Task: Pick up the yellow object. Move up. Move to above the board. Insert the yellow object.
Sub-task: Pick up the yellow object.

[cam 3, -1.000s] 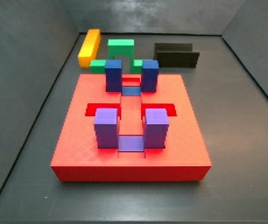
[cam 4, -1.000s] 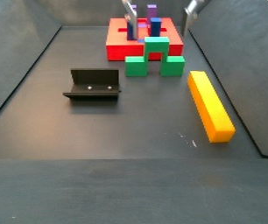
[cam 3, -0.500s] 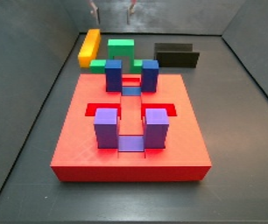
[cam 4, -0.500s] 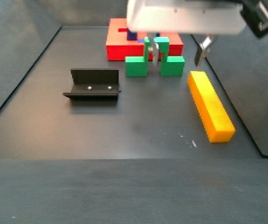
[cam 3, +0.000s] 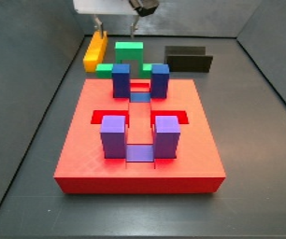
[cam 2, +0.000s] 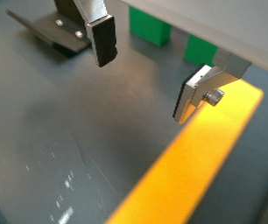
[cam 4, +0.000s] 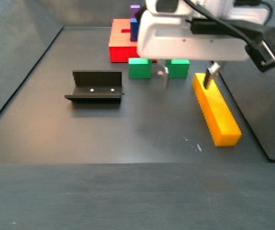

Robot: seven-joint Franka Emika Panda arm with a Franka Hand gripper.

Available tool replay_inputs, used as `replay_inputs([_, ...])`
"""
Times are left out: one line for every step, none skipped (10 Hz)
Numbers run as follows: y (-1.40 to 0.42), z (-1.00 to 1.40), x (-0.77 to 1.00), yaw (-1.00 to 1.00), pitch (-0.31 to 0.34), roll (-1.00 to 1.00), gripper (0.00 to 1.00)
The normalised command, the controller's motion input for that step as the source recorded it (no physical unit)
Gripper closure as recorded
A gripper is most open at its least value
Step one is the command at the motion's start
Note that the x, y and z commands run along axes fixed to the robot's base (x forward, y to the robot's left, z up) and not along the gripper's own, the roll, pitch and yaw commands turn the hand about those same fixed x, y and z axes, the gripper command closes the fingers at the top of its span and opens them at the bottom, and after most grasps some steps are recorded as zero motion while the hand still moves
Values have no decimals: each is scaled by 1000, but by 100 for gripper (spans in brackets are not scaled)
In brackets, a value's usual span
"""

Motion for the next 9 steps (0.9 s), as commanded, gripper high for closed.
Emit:
replay_inputs([151, -123, -540, -189, -26, -20, 0])
replay_inputs([126, -91, -523, -186, -47, -53, 0])
replay_inputs([69, -157, -386, -129, -61, -84, 0])
replay_inputs([40, -197, -371, -97, -69, -67, 0])
replay_inputs([26, -197, -297, -57, -69, -64, 0])
replay_inputs([31, -217, -166, 0, -64, -37, 0])
replay_inputs([0, -154, -117, 0, -34, 0, 0])
replay_inputs([9, -120, -169, 0, -26, 0, 0])
replay_inputs([6, -171, -180, 0, -34, 0, 0])
